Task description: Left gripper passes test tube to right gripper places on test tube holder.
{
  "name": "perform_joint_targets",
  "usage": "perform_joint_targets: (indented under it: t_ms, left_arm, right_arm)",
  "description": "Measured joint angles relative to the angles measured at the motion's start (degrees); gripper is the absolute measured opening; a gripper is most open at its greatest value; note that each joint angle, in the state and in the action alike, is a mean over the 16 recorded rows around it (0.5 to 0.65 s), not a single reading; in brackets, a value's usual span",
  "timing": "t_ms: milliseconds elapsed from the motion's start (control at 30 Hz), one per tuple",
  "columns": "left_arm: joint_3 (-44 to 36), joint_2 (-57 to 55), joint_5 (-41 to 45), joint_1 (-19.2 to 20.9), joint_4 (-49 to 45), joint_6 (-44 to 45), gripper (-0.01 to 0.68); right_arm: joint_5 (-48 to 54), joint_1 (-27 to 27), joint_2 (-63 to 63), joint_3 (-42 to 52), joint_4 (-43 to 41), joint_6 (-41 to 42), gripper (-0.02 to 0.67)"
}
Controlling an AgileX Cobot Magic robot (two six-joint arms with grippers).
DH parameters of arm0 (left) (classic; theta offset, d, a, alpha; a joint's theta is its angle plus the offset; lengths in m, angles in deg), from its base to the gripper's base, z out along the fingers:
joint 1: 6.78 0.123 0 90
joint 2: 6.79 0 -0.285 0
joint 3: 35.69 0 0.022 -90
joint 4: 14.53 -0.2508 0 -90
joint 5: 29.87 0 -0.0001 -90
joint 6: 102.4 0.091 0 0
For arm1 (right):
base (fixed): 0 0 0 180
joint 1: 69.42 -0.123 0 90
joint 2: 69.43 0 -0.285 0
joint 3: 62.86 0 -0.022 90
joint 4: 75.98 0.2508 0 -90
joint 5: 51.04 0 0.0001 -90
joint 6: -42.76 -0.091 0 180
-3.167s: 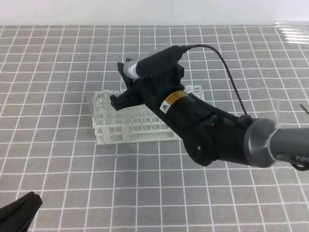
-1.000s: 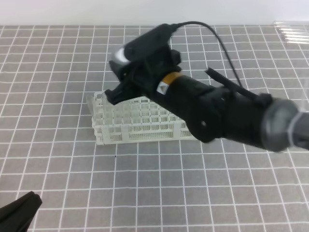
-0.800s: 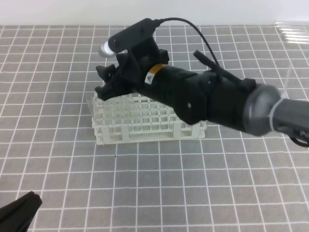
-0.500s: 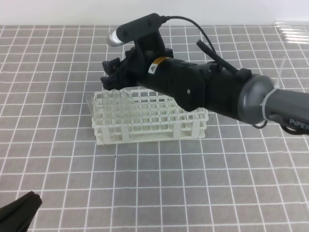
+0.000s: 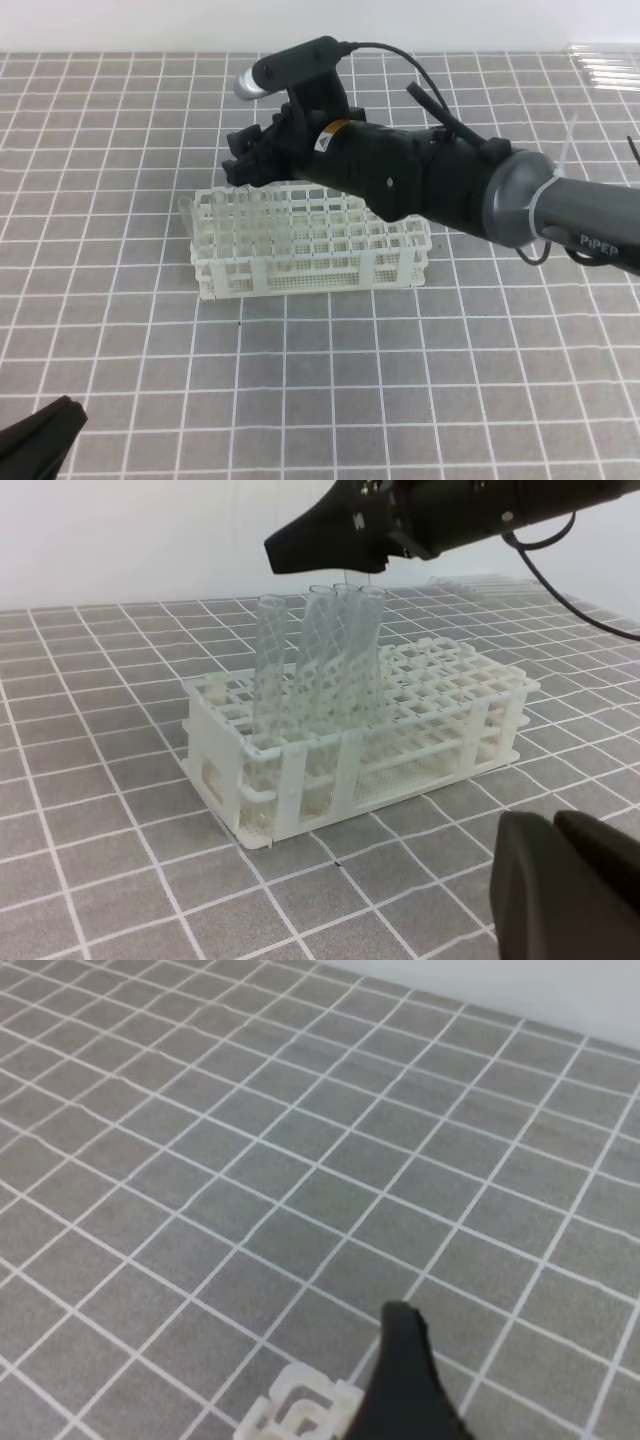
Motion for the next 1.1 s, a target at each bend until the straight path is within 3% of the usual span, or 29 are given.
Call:
perform_joint_targets:
  t_ms: [167,633,1100]
  left_arm:
    - [0.04,0.02,0.03,-0.01,0.0,0.0,-0.001]
    - [0.08,0.07,0.12,-0.02,-0.01,0.0,-0.001]
    - [0.25,0.14,0.01,-0.03,-0.02,-0.07,0.0]
  right_arm:
    - [0.35,0.16,0.42,-0.37,0.04,-0.03,0.378]
    - [1.84,0.18,0.4,-0.48,0.23,-0.13,0.124]
    - [3.21,0.18,0.05,-0.49,0.29,-0.12,0.092]
